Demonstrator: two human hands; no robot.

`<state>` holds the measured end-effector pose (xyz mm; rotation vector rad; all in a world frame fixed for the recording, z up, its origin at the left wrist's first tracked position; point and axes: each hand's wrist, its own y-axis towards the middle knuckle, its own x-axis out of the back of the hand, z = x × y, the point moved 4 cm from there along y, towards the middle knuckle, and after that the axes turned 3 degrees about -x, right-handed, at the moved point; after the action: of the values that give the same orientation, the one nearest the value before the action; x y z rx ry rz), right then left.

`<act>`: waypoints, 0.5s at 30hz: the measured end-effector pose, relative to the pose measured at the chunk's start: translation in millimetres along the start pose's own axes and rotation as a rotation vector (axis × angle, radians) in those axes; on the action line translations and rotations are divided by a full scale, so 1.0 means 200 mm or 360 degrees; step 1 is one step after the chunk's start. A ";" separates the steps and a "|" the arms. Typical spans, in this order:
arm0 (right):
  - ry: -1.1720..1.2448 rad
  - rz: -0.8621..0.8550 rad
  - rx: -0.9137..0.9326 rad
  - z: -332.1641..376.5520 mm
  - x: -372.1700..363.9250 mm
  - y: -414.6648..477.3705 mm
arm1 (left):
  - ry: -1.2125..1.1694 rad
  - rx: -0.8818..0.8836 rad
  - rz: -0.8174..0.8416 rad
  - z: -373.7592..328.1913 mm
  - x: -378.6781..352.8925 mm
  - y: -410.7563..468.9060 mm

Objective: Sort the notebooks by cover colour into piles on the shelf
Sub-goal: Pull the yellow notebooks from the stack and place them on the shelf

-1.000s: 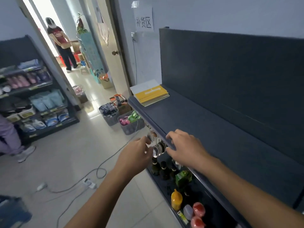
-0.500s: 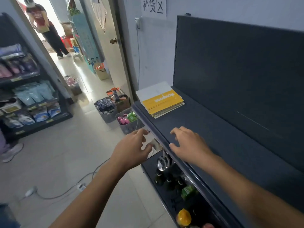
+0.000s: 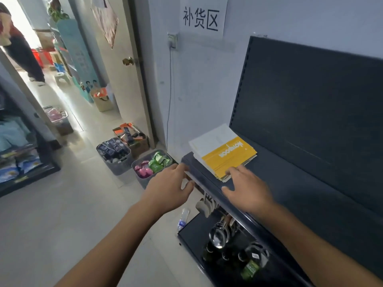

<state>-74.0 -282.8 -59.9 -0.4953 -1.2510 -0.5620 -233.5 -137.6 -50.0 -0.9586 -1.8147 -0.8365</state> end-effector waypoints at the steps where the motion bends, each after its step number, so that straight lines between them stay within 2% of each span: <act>1: -0.0002 0.0023 -0.0055 0.01 0.00 0.02 | -0.0022 -0.0019 0.0023 0.03 0.00 0.04; 7: 0.0040 -0.0039 -0.0346 -0.02 0.00 0.17 | -0.0020 -0.0239 0.0133 0.13 -0.04 0.32; 15: 0.0183 -0.0045 -0.0708 -0.16 -0.05 0.38 | -0.0122 -0.0483 0.0092 0.12 -0.12 0.86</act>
<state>-2.7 -243.3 -81.6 -0.8051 -1.0240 -0.8880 -86.5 -42.3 -55.3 -1.2444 -1.7455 -1.0721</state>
